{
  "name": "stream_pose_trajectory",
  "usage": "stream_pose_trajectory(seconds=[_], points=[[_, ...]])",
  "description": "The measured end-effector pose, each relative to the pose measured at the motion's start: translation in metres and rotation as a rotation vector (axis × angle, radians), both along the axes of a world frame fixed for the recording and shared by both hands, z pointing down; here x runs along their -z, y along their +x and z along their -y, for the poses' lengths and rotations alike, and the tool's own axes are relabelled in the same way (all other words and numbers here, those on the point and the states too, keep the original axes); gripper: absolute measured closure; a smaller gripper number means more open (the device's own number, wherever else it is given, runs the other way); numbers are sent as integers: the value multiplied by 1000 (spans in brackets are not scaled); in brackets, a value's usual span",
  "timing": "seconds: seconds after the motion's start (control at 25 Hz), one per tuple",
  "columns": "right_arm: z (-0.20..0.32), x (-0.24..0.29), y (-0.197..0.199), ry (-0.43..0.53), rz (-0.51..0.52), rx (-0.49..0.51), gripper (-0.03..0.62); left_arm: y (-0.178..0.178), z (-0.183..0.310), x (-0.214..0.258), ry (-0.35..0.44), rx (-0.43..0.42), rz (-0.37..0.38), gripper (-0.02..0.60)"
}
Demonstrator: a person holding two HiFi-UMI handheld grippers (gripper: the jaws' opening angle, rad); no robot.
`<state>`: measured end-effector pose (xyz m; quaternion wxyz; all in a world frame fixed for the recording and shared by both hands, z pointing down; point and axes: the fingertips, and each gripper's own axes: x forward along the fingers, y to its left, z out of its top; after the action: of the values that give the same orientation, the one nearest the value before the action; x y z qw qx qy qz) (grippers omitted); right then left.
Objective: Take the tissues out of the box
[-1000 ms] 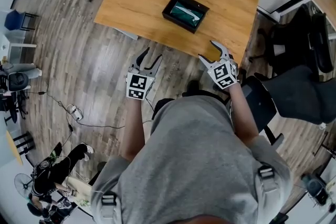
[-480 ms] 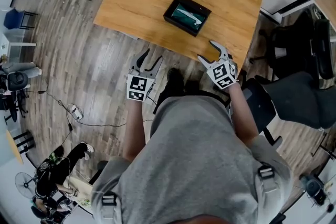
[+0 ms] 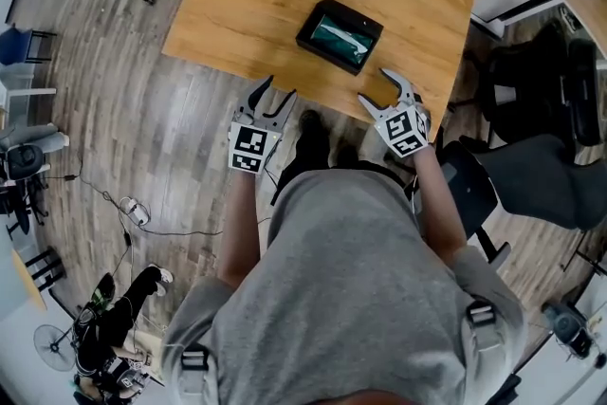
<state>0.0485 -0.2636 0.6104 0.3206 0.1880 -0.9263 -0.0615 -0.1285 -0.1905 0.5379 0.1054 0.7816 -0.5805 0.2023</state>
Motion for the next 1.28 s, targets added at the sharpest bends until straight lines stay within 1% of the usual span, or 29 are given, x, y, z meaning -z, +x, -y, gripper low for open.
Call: stream_pose_trajectory(seconds=[0.4, 0.72, 0.88, 1.16, 1.28], points=[[19, -4, -21, -17, -26, -38, 270, -22, 29, -6, -13, -52, -25, 342], [36, -11, -45, -34, -30, -57, 284, -26, 64, -15, -24, -146, -30, 342], [45, -16, -51, -49, -34, -90, 286, -32, 80, -16, -27, -196, -23, 342], [61, -24, -65, -47, -43, -142, 297, -52, 98, -22, -33, -254, -21, 342], [68, -23, -61, -47, -53, -163, 303, -55, 101, -24, -39, -275, -18, 342]])
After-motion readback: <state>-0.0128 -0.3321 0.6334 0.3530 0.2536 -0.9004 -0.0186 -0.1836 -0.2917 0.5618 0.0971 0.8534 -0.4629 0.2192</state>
